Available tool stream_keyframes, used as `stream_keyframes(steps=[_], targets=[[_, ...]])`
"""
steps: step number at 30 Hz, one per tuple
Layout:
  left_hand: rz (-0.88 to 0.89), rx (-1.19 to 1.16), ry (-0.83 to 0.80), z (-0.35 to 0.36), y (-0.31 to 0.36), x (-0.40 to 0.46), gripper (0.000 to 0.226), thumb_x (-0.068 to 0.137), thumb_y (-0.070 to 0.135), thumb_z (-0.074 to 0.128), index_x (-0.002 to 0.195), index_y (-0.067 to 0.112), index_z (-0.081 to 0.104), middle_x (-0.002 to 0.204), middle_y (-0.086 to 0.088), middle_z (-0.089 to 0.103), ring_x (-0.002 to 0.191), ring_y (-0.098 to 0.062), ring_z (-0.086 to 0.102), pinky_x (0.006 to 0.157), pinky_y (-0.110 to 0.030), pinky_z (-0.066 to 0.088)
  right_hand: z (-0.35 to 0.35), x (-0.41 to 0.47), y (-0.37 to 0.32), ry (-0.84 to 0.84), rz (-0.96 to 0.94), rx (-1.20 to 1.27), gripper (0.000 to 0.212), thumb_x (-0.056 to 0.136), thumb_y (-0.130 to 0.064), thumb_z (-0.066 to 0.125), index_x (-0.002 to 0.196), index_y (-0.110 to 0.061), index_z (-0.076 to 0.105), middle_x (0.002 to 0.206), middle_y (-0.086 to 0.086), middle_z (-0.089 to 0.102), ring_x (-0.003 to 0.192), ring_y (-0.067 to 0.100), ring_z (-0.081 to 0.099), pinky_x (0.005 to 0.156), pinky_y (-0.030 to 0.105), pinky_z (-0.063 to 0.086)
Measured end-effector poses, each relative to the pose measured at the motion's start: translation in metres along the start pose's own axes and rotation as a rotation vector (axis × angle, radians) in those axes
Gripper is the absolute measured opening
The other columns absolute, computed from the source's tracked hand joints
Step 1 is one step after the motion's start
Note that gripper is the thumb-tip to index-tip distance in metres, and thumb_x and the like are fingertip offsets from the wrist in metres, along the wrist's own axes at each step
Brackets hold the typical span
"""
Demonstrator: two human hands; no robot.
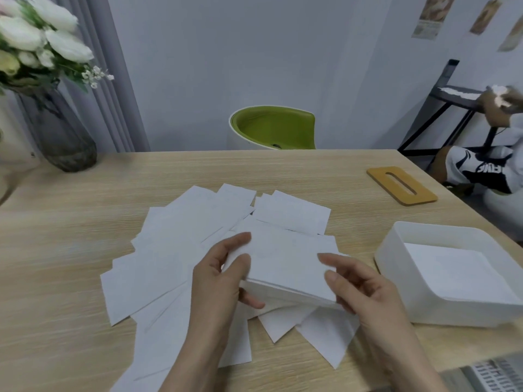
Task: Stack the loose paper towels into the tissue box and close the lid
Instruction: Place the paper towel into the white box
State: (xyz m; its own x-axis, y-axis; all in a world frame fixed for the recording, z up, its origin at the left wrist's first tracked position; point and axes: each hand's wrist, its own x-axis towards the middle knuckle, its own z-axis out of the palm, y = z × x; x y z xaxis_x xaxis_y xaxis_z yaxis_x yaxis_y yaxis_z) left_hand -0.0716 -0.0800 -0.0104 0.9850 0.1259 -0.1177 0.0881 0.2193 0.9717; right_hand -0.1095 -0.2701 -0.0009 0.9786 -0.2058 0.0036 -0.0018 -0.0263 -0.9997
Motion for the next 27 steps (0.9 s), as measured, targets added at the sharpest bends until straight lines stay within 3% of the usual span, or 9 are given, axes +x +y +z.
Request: stream_keyframes(steps=[7,10,14,17,19,20,22,24,27], targets=[[0.057,0.09,-0.228,0.052,0.024,-0.005,0.026,0.089,0.011,0.063,0.096,0.033,0.076,0.062,0.007,0.066,0.047,-0.02,0.052,0.035,-0.021,0.033,-0.058,0.004,-0.044,0.2,-0.159,-0.209,0.022,0.085,-0.013,0.067,0.089,-0.033,0.076,0.066,0.003,0.049,0.06,0.012,0.04,0.054,0.012,0.035],[0.068,0.142,-0.325,0.086,0.024,-0.006,0.026,0.087,0.011,0.064,0.094,0.033,0.076,0.07,0.017,0.069,0.039,-0.014,0.048,0.036,-0.018,0.031,-0.097,0.005,-0.053,0.252,-0.154,-0.278,0.024,0.084,-0.012,0.067,0.088,-0.035,0.076,0.074,0.018,0.054,0.062,0.013,0.043,0.061,0.019,0.038],[0.052,0.191,-0.44,0.136,0.017,-0.009,0.024,0.086,0.01,0.064,0.096,0.03,0.074,0.075,0.025,0.067,0.038,-0.011,0.047,0.04,-0.012,0.034,-0.145,0.006,-0.057,0.331,-0.136,-0.33,0.022,0.084,-0.013,0.068,0.087,-0.033,0.076,0.087,0.019,0.06,0.066,0.01,0.048,0.066,0.025,0.043],[0.168,0.395,-0.431,0.169,0.003,-0.012,0.021,0.085,0.023,0.066,0.098,0.038,0.072,0.073,0.021,0.062,0.054,-0.001,0.05,0.058,-0.018,0.044,-0.175,0.007,-0.054,0.386,-0.152,-0.432,0.022,0.083,-0.01,0.069,0.082,-0.031,0.076,0.085,0.017,0.057,0.059,-0.001,0.048,0.058,0.006,0.038],[0.338,0.634,-0.411,0.185,-0.005,-0.016,0.021,0.087,0.031,0.063,0.104,0.041,0.069,0.081,0.023,0.06,0.077,0.003,0.053,0.072,-0.017,0.042,-0.191,0.008,-0.049,0.433,-0.166,-0.531,0.024,0.083,-0.008,0.069,0.083,-0.031,0.075,0.09,0.009,0.062,0.068,-0.007,0.052,0.064,0.0,0.036],[0.416,0.69,-0.421,0.192,-0.009,-0.017,0.023,0.088,0.031,0.062,0.108,0.04,0.068,0.089,0.023,0.061,0.09,0.003,0.052,0.08,-0.018,0.039,-0.197,0.01,-0.046,0.445,-0.163,-0.564,0.023,0.084,-0.01,0.069,0.084,-0.032,0.074,0.095,0.006,0.064,0.078,-0.008,0.054,0.076,0.002,0.037],[0.533,0.772,-0.451,0.203,-0.017,-0.018,0.024,0.09,0.031,0.061,0.113,0.034,0.069,0.104,0.019,0.063,0.109,-0.003,0.048,0.092,-0.022,0.03,-0.206,0.014,-0.038,0.459,-0.145,-0.64,0.021,0.084,-0.014,0.069,0.085,-0.035,0.072,0.098,0.001,0.065,0.095,0.003,0.056,0.101,0.028,0.038],[0.598,0.87,-0.464,0.207,-0.025,-0.019,0.029,0.09,0.037,0.052,0.113,0.033,0.069,0.108,0.017,0.063,0.116,-0.005,0.045,0.094,-0.022,0.018,-0.21,0.017,-0.032,0.456,-0.136,-0.729,0.024,0.085,-0.015,0.068,0.083,-0.039,0.07,0.095,-0.009,0.065,0.102,0.011,0.054,0.105,0.048,0.033],[0.687,0.944,-0.48,0.206,-0.032,-0.02,0.034,0.087,0.038,0.045,0.105,0.03,0.073,0.099,0.016,0.065,0.116,-0.008,0.049,0.108,-0.029,0.01,-0.212,0.019,-0.022,0.417,-0.159,-0.837,0.029,0.086,-0.014,0.067,0.079,-0.043,0.067,0.086,-0.02,0.063,0.103,-0.011,0.045,0.103,0.036,0.021]])
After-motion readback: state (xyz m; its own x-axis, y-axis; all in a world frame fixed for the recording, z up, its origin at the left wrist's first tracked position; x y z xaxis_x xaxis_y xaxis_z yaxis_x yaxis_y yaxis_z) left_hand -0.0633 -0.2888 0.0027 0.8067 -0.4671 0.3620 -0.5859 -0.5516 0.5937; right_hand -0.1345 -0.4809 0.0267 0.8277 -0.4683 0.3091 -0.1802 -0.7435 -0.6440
